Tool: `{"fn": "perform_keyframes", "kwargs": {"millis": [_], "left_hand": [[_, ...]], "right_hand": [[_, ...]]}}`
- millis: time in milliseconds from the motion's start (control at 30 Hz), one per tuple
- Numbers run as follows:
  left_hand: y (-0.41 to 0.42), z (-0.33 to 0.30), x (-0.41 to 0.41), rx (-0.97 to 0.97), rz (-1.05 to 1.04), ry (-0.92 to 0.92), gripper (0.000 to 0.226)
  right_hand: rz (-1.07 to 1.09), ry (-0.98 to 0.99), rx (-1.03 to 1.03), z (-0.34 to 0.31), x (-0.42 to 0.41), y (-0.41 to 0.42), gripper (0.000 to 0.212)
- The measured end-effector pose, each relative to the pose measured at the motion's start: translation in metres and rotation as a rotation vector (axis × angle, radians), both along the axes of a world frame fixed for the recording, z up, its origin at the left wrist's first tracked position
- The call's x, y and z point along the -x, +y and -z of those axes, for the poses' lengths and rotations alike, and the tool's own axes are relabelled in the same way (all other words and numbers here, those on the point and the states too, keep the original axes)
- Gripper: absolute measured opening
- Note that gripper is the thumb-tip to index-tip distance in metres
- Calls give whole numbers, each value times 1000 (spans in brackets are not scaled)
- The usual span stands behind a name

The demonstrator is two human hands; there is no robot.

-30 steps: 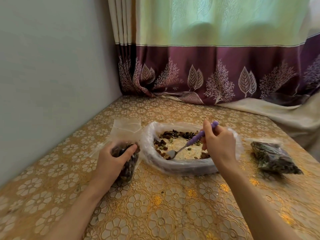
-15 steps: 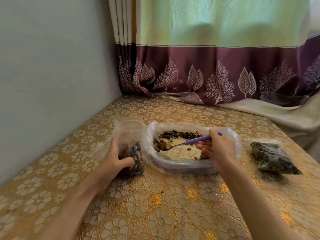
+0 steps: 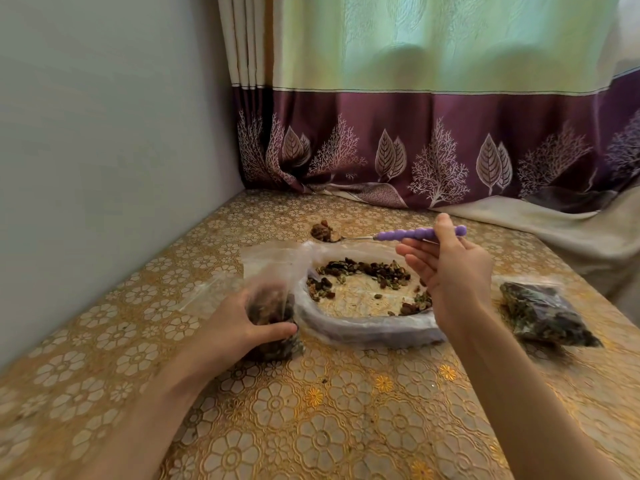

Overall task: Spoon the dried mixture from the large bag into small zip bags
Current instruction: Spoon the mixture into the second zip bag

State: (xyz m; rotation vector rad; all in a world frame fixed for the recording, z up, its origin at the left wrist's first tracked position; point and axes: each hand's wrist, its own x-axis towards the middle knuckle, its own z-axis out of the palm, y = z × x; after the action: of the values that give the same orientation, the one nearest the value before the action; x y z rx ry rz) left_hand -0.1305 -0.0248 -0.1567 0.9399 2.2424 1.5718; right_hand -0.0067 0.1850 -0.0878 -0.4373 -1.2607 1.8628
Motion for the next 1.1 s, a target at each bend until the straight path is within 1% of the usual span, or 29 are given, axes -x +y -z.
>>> {"fn": "perform_keyframes", "kwargs": {"millis": [200,333,400,433,533,600,733,833,967,1100], "left_hand": [[2,-1,-1,9,49,-13,62],[1,-2,-1,-48,96,-83,68],[0,-2,-1,-59,104,-92,66],[0,-2,-2,-67,94,-94,66],[2,1,-1,-87,-16,-73,75],[2,2,0,-111,-50,-51,70],[0,0,-1,-171,-98,-5,50],[-1,-2,-1,-226,-137,17,42],[-1,-4,0,-273,-132,-8,47],[0,-4,0,-249,-105,-13,50]], "right_hand": [[-101,62,-116,-11,-3,-18,34],[-232,78,-219,-12,1,-27,34],[-285,64,-276,-12,2,-28,32],[-300,61,-288,-12,3,-28,30],[-325,73,-274,-11,3,-25,26],[-324,87,-261,-11,3,-23,28],[-254,125,-220,-10,2,-18,31],[-138,98,-182,-6,2,-12,34],[-22,-49,-152,6,4,4,34],[122,-228,-322,24,8,15,36]]}}
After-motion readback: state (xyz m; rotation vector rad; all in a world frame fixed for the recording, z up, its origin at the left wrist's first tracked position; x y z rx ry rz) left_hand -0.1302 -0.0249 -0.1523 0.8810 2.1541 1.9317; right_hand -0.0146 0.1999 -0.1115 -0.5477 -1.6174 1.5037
